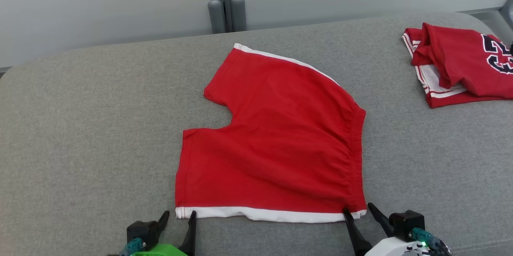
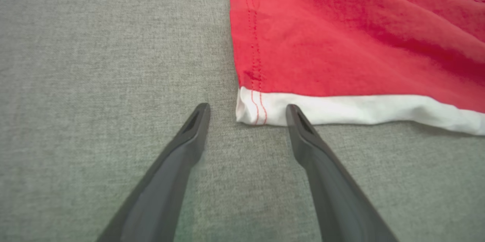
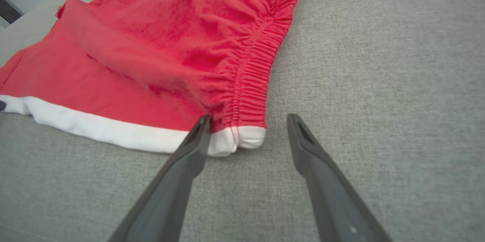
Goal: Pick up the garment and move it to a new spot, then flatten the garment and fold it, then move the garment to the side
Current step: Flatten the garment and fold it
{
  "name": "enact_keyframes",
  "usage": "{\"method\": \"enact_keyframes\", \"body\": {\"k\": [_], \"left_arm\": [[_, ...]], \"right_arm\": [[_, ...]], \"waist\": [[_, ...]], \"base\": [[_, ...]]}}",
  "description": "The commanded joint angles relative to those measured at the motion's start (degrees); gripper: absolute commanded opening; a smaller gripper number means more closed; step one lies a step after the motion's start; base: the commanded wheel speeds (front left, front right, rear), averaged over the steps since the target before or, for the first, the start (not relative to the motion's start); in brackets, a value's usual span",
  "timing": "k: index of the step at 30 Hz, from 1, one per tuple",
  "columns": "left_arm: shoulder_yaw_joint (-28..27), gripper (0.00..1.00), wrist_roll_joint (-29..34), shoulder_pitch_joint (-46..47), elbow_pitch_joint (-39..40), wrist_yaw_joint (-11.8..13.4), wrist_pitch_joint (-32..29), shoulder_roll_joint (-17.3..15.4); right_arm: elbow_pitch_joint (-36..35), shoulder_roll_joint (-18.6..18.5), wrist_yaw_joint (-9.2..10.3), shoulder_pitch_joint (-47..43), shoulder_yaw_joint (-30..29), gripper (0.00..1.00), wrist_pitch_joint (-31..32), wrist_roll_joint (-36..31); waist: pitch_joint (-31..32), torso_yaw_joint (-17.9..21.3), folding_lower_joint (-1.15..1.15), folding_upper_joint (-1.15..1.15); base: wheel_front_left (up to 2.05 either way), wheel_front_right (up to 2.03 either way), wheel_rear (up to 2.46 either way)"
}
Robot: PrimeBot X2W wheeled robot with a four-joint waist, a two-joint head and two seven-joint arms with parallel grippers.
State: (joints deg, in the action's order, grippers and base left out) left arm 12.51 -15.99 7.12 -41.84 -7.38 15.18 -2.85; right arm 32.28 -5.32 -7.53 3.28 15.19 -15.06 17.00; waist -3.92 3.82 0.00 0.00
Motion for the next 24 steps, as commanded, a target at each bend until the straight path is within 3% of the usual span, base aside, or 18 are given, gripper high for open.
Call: {"method": "enact_keyframes", "body": {"k": [1,2,3,4,5,9,17,24], "left_arm": [[0.16,1.00,-0.67,1.11,-0.75,-0.17,-0.12,-0.14],[0.64,1.00,-1.38,1.50,-1.61,-0.17,-0.13,-0.13],[1.41,0.74,-2.13,1.87,-2.63,-0.18,-0.15,-0.14],[1.88,0.00,-2.46,2.23,-3.20,-0.18,-0.19,-0.11],[2.17,0.00,-2.83,2.65,-3.76,-0.18,-0.20,-0.11],[3.42,0.00,-3.84,3.13,-3.67,-0.19,-0.19,-0.06],[4.02,0.00,-4.33,4.85,4.83,-0.18,-0.08,-0.26],[8.81,0.00,-8.33,16.67,9.80,-0.18,-1.03,-4.45]], "right_arm": [[0.65,0.09,0.10,0.65,0.34,1.00,-0.13,0.43],[1.07,0.15,0.10,0.81,0.70,0.97,-0.13,0.73],[1.47,0.17,0.10,1.09,1.07,0.80,-0.13,1.05],[1.71,0.18,0.10,1.34,1.33,0.41,-0.13,1.33],[1.93,0.22,0.10,1.56,1.72,0.00,-0.12,1.68],[0.85,0.13,0.10,1.93,2.33,0.00,-0.13,2.62],[-7.78,-1.55,0.10,3.95,0.68,0.00,-0.12,3.48],[-10.66,-5.68,0.10,16.63,3.53,0.00,-0.13,4.13]], "waist": [[-0.35,0.05,0.00,0.00],[-0.47,0.03,0.00,0.00],[-0.54,0.03,0.00,0.00],[-0.56,0.03,0.00,0.00],[-0.54,0.03,0.00,0.00],[-0.37,0.08,0.00,0.00],[-0.48,0.03,0.00,0.00],[-4.10,1.16,0.00,0.00]], "base": [[0.00,0.00,0.00],[0.00,0.00,0.00],[0.00,0.00,0.00],[0.00,0.00,0.00],[0.00,0.00,0.00],[0.00,0.00,0.00],[0.00,0.00,0.00],[0.00,0.00,0.00]]}}
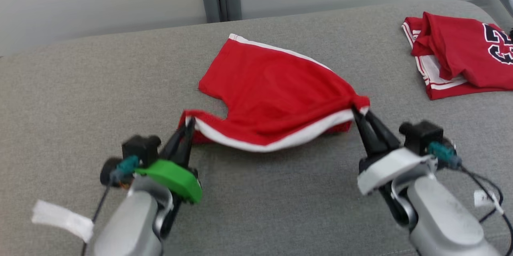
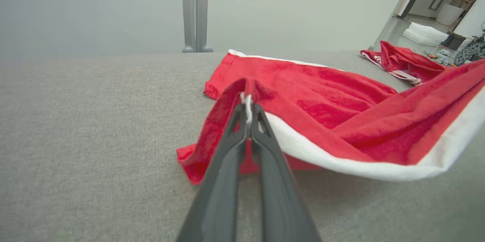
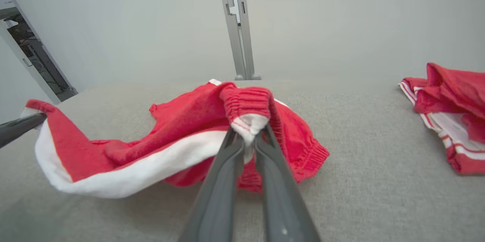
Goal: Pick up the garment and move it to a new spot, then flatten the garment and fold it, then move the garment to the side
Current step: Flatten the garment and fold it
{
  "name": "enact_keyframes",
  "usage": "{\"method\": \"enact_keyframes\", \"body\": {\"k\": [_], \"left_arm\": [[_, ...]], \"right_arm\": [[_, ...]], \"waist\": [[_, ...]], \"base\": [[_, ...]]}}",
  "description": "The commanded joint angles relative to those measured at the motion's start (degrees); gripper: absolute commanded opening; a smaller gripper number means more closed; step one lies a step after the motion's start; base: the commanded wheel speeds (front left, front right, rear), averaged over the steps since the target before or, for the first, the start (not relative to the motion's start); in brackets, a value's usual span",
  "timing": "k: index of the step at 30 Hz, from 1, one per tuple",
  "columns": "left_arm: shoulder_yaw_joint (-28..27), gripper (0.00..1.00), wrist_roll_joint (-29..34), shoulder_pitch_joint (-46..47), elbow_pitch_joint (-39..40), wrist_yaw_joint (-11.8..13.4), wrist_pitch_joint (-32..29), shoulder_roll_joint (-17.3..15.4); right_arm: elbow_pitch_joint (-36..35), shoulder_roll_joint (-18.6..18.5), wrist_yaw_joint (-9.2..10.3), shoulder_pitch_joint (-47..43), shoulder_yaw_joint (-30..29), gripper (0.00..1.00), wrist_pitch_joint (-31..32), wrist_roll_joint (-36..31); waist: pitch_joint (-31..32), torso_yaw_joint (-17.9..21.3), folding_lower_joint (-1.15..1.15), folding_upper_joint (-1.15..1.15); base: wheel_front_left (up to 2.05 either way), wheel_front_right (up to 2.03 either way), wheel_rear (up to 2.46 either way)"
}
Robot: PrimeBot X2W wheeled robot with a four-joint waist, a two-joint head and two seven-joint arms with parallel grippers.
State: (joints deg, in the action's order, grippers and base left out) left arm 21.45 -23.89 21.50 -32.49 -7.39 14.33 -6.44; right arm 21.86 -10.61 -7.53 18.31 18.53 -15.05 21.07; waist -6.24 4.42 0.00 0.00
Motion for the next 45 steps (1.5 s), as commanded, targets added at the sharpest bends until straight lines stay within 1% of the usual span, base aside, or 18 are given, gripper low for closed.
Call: {"method": "enact_keyframes", "body": {"k": [1,2,5,6,9,10,13,17,20,23,26,29,32,34,39,41,44,45], "left_arm": [[0.47,0.00,-0.62,4.90,0.71,-0.17,-0.81,-1.87],[1.07,0.00,-1.44,8.47,1.17,-0.17,-1.73,-2.93],[1.94,0.00,-4.58,18.35,2.06,-0.18,-5.23,-4.40],[1.73,0.00,-6.03,22.94,2.14,-0.18,-6.62,-5.18],[1.69,0.00,-8.06,34.22,1.14,-0.18,-9.83,-6.54],[1.44,0.00,-9.31,38.30,0.26,-0.18,-11.00,-6.42],[0.84,0.00,-10.28,50.27,-3.24,-0.18,-12.78,-7.40],[-0.11,0.00,-10.59,62.69,-9.64,-0.18,-13.16,-7.11],[-1.22,0.00,-11.39,70.02,-13.76,-0.18,-11.92,-6.52],[-0.83,0.00,-11.02,75.63,-17.29,-0.18,-10.30,-6.00],[0.22,0.00,-11.84,78.18,-19.26,-0.18,-8.94,-5.18],[1.55,0.00,-13.39,78.01,-20.51,-0.18,-7.51,-4.66],[4.07,0.00,-13.99,75.34,-21.02,-0.18,-6.16,-5.10],[6.39,0.00,-13.39,74.01,-20.27,-0.18,-4.58,-6.15],[11.15,0.00,-14.37,65.89,-17.82,-0.18,-1.26,-7.73],[11.42,0.00,-15.59,62.07,-16.25,-0.18,-0.39,-8.19],[10.16,0.00,-17.33,54.48,-13.50,-0.18,0.46,-9.15],[9.33,0.00,-17.58,52.38,-12.38,0.36,0.68,-9.77]], "right_arm": [[0.17,-0.92,0.10,4.19,0.64,0.00,-0.14,0.14],[0.91,-1.51,0.10,7.75,1.30,0.00,-0.14,0.62],[3.53,-3.17,0.10,18.42,2.24,0.00,0.50,2.49],[4.66,-3.76,0.10,23.16,2.33,0.00,1.32,3.59],[7.66,-4.54,0.10,35.10,3.06,0.00,3.84,6.75],[8.90,-4.88,0.09,39.63,3.61,0.00,5.22,8.06],[12.03,-5.79,0.09,52.31,4.93,0.00,8.23,11.77],[17.56,-5.70,0.09,65.50,6.18,0.00,10.68,15.02],[21.41,-5.08,0.09,72.55,6.76,0.00,11.18,16.80],[24.82,-4.46,0.09,77.66,8.30,0.00,10.50,18.00],[27.39,-3.89,0.09,80.18,10.10,0.00,9.28,19.00],[28.69,-3.84,0.09,80.26,12.21,0.00,7.83,20.53],[29.49,-4.40,0.09,77.95,14.57,0.00,6.64,22.42],[29.49,-4.75,0.09,76.50,15.76,0.00,5.91,24.21],[27.81,-6.17,0.09,70.10,20.39,0.00,4.86,28.14],[26.50,-7.02,0.09,66.81,22.07,0.00,3.88,29.58],[23.59,-8.77,0.09,60.41,25.30,0.00,2.38,31.15],[22.74,-9.31,0.09,58.66,26.06,0.00,2.05,31.55]], "waist": [[-2.66,0.72,0.00,0.00],[-4.28,0.97,0.00,0.00],[-8.94,1.12,0.00,0.00],[-11.04,1.18,0.00,0.00],[-16.05,1.54,0.00,0.00],[-17.73,1.63,0.00,0.00],[-21.85,1.89,0.00,0.00],[-24.94,2.16,0.00,0.00],[-26.03,2.21,0.00,0.00],[-26.76,2.10,0.00,0.00],[-27.33,1.78,0.00,0.00],[-27.76,1.18,0.00,0.00],[-27.49,0.86,0.00,0.00],[-27.08,0.91,0.00,0.00],[-24.55,0.54,0.00,0.00],[-23.20,0.25,0.00,0.00],[-20.57,0.01,0.00,0.00],[-19.87,0.14,0.00,0.00]], "base": [[0.00,0.00,0.00],[0.00,0.00,0.00],[0.00,0.00,0.00],[0.00,0.00,0.00],[0.00,0.00,0.00],[0.00,0.00,0.00],[0.00,0.00,0.00],[0.00,0.00,0.00],[0.00,0.00,0.00],[0.00,0.00,0.00],[0.00,0.00,0.00],[0.00,0.00,0.00],[0.00,0.00,0.00],[0.00,0.00,0.00],[0.00,0.00,0.00],[0.00,0.00,0.00],[0.00,0.00,0.00],[0.00,0.00,0.00]]}}
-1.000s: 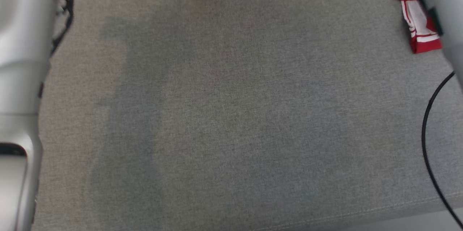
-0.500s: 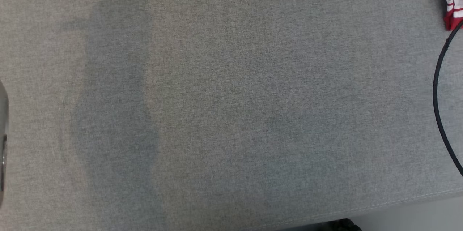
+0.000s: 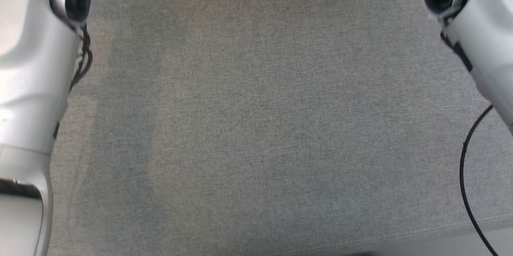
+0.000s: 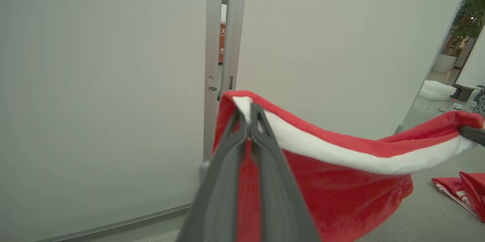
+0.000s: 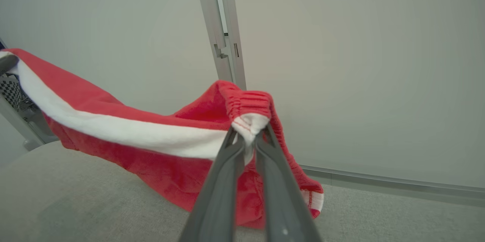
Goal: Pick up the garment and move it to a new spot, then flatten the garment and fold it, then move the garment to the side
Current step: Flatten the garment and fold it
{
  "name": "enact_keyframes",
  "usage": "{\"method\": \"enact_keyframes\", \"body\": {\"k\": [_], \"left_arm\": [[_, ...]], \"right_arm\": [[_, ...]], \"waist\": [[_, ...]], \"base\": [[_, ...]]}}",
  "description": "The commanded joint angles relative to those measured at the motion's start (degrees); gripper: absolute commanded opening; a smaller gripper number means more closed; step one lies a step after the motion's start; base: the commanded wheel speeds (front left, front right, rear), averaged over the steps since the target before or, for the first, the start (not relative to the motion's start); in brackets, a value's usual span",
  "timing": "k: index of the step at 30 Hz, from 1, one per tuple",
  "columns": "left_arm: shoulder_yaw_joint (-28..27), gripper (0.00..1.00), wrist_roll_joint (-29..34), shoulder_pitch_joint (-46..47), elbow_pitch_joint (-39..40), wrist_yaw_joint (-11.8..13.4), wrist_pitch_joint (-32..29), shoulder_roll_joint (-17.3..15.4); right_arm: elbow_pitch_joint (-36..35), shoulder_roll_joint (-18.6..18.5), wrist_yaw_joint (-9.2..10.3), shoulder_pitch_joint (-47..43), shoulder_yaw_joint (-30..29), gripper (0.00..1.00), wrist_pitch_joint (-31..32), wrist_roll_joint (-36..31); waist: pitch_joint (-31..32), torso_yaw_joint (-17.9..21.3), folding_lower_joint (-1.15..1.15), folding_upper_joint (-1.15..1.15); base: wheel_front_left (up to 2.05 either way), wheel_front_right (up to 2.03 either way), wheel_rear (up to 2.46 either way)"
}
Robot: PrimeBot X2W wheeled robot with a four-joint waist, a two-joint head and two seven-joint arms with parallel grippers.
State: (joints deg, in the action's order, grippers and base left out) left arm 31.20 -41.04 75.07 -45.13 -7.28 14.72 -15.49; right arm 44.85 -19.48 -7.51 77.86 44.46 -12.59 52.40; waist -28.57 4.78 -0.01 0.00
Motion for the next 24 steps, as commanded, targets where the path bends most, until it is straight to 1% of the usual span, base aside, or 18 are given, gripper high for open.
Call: {"method": "enact_keyframes", "body": {"k": [1,3,5,6,12,14,17,21,24], "left_arm": [[-0.92,0.00,-0.20,-3.61,1.60,0.75,0.41,-1.16],[-1.92,0.00,-0.02,-10.05,5.03,1.76,0.49,-2.00],[-3.66,0.00,-0.20,-17.32,9.68,3.20,0.47,-2.56],[-5.17,0.00,-0.26,-21.17,12.50,4.31,0.49,-2.78],[-10.72,0.00,0.19,-43.20,26.58,8.72,0.51,-1.01],[-9.88,0.00,0.94,-50.30,29.59,8.65,0.50,-0.24],[-9.63,0.00,0.93,-58.79,32.60,9.54,0.52,0.86],[-9.40,0.00,0.47,-67.36,34.47,10.18,0.52,2.44],[-10.38,0.00,-0.03,-72.31,35.31,10.69,0.53,3.76]], "right_arm": [[-1.10,-1.15,0.07,-2.78,0.75,0.00,-0.77,0.78],[-3.26,-2.00,0.07,-7.00,1.98,0.00,-1.35,2.05],[-5.36,-3.21,0.08,-11.68,2.91,0.00,-1.84,2.90],[-6.45,-3.80,0.08,-14.26,3.35,0.00,-2.06,3.41],[-12.28,-6.92,0.10,-28.25,3.83,0.00,-2.60,5.65],[-13.88,-7.87,0.10,-33.19,3.16,0.00,-2.67,6.08],[-16.24,-9.35,0.10,-40.84,1.73,0.00,-2.69,6.24],[-19.00,-10.65,0.10,-50.75,0.75,0.00,-2.62,5.92],[-20.99,-10.52,0.10,-57.20,-0.95,0.00,-2.62,5.92]], "waist": [[3.19,-0.30,0.01,0.00],[4.71,0.08,0.01,0.00],[6.36,0.21,0.01,0.00],[7.32,0.28,0.01,0.00],[12.29,0.36,0.01,0.00],[13.71,0.26,0.01,0.00],[15.75,-0.30,0.01,0.00],[18.10,-1.03,0.01,0.00],[19.53,-1.45,0.01,0.00]], "base": [[0.00,0.00,0.00],[0.00,0.00,0.00],[0.00,0.00,0.00],[0.00,0.00,0.00],[0.00,0.00,0.00],[0.00,0.00,0.00],[0.00,0.00,0.00],[0.00,0.00,0.00],[0.00,0.00,0.00]]}}
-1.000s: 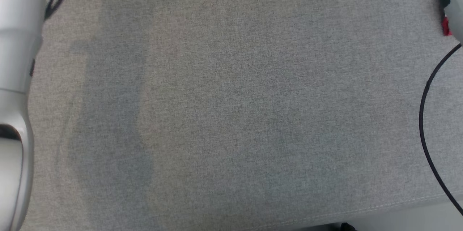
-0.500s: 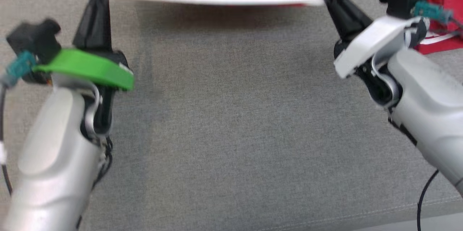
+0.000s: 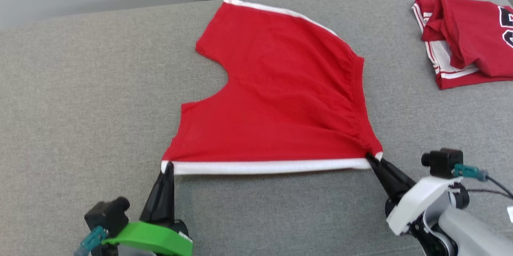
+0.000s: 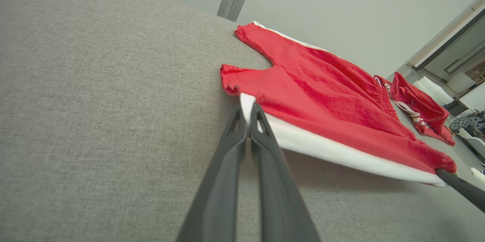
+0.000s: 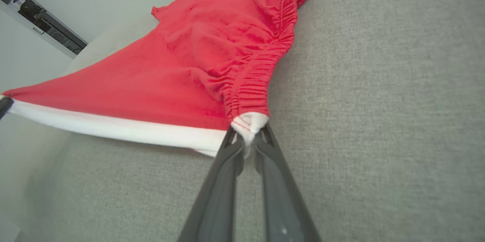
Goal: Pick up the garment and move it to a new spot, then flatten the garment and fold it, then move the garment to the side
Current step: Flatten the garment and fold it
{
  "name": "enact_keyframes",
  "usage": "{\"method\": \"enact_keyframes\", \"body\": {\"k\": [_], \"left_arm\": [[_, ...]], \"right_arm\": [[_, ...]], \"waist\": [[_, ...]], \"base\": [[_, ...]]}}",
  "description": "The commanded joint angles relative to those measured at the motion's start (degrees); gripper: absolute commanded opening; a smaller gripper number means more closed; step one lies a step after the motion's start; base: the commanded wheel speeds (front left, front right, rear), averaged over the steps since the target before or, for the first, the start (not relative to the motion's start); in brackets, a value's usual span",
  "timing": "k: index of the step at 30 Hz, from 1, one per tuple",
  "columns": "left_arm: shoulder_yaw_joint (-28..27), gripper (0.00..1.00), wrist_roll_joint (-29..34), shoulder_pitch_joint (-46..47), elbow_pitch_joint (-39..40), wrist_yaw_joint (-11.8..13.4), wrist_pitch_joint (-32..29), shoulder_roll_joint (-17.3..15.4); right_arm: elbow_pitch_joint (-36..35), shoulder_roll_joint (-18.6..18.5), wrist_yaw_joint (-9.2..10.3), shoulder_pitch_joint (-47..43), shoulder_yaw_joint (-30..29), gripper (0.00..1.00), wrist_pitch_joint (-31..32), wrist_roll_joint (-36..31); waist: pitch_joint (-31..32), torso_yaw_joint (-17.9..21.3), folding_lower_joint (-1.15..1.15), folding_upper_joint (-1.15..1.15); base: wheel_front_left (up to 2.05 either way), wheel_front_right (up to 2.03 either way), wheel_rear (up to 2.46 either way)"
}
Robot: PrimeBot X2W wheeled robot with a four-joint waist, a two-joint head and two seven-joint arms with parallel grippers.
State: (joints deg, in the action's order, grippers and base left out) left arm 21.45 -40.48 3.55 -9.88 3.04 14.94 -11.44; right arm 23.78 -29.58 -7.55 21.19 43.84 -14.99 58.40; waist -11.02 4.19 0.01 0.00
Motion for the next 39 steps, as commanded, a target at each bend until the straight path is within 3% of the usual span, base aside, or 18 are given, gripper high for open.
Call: {"method": "enact_keyframes", "body": {"k": [1,9,14,24,32,39], "left_arm": [[-1.02,0.00,-0.51,-2.62,0.43,0.64,0.30,0.05],[-1.53,0.00,0.39,-11.00,3.09,0.18,0.31,-0.23],[-0.54,0.00,2.02,-7.49,3.70,-0.88,-0.77,-1.74],[1.02,0.00,5.75,14.89,-0.03,-5.14,-9.76,-6.08],[1.41,0.00,7.17,32.42,-11.18,-6.74,-14.47,-5.61],[2.53,0.00,8.26,46.34,-25.81,-8.23,-13.94,-3.40]], "right_arm": [[-0.74,-0.35,0.14,-2.82,-1.26,0.00,-0.22,-0.56],[-8.16,0.05,0.15,-16.97,-9.00,0.00,1.80,-4.26],[-12.37,2.26,0.15,-19.09,-15.25,0.00,4.92,-8.68],[-15.33,8.90,0.14,-11.87,-22.87,0.00,12.47,-15.73],[-11.33,14.15,0.14,-1.47,-24.69,0.00,12.30,-17.58],[-5.83,17.16,0.13,7.25,-24.07,0.00,10.10,-19.19]], "waist": [[2.48,-0.96,-0.01,0.00],[4.85,-1.21,-0.01,0.00],[4.23,-0.31,-0.01,0.00],[-1.19,3.21,-0.01,0.00],[-9.06,7.74,-0.01,0.00],[-13.59,9.29,-0.01,0.00]], "base": [[0.00,0.00,0.00],[0.00,0.00,0.00],[0.00,0.00,0.00],[0.00,0.00,0.00],[0.00,0.00,0.00],[0.00,0.00,0.00]]}}
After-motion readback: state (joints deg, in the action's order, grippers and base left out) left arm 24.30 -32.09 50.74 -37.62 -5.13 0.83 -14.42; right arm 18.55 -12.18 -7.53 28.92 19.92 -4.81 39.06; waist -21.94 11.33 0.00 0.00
